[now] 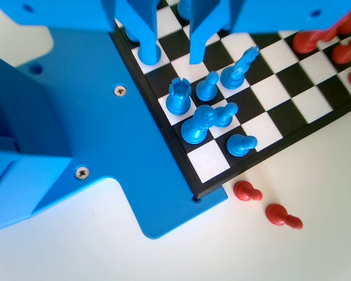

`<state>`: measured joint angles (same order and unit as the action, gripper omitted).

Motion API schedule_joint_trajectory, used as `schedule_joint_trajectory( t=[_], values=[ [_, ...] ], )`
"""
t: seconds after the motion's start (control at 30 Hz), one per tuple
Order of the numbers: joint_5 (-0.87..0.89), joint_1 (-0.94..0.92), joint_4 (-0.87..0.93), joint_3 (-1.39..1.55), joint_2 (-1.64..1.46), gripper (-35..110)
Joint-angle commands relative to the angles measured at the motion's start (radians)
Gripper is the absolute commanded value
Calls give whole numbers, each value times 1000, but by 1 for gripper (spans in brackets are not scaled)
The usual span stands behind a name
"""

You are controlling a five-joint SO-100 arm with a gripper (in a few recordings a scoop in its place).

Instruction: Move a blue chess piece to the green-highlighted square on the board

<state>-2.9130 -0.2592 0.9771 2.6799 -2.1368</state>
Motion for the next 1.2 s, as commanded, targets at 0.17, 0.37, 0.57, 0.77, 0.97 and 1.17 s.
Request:
schedule_joint_trajectory(
  t=[0.17, 0.37, 0.57, 0.77, 0.97, 1.17],
  values=[
    [-345, -38, -18, -48, 21, 10],
    [-344, -46, -48, -51, 51, 10],
    [-325, -51, -87, -55, 92, 10],
    [-296, -60, -132, -48, 115, 10],
    [-258, -51, -160, -28, 118, 10],
    [-245, -51, -192, -6, 120, 10]
  ],
)
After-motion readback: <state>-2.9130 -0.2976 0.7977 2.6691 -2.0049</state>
